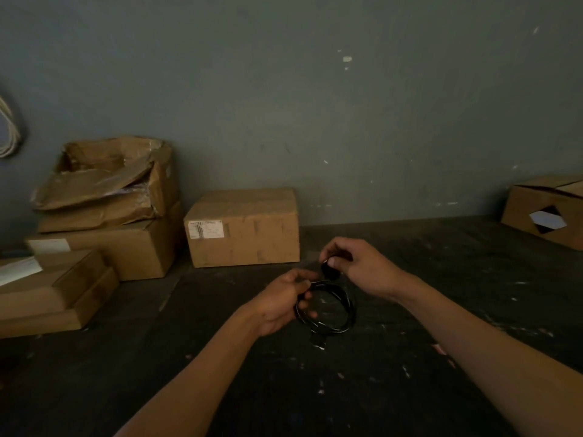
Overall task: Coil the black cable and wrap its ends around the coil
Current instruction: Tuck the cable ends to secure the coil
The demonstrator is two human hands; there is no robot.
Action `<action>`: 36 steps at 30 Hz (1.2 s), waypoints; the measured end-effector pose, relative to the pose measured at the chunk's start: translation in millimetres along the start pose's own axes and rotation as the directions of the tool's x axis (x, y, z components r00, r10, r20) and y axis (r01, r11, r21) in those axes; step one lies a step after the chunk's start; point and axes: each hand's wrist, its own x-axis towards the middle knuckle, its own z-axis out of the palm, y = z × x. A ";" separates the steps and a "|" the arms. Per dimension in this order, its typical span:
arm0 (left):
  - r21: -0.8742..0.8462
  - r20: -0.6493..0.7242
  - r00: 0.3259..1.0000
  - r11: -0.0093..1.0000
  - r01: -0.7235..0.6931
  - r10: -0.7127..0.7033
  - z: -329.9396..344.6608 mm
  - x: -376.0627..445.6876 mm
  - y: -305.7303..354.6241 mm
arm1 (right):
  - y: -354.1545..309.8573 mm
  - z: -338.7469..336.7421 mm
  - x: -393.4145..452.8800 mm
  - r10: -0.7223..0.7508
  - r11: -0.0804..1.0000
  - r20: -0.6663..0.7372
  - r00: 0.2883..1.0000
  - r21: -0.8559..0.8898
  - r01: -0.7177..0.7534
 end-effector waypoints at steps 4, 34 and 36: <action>-0.044 -0.061 0.998 0.998 -0.036 0.033 10.7 1.4 -8.6 | 1.3 1.3 2.0 0.006 0.999 -0.060 0.998 0.044 -0.004; 0.273 -0.243 0.901 0.916 -0.292 0.360 24.2 0.4 -10.6 | 2.0 2.7 -7.1 0.077 0.991 0.054 0.996 -0.117 -0.070; 0.343 -0.244 0.887 0.890 -0.300 0.392 21.7 0.6 -12.0 | 1.4 4.3 -6.2 0.110 0.990 0.053 0.993 -0.096 -0.104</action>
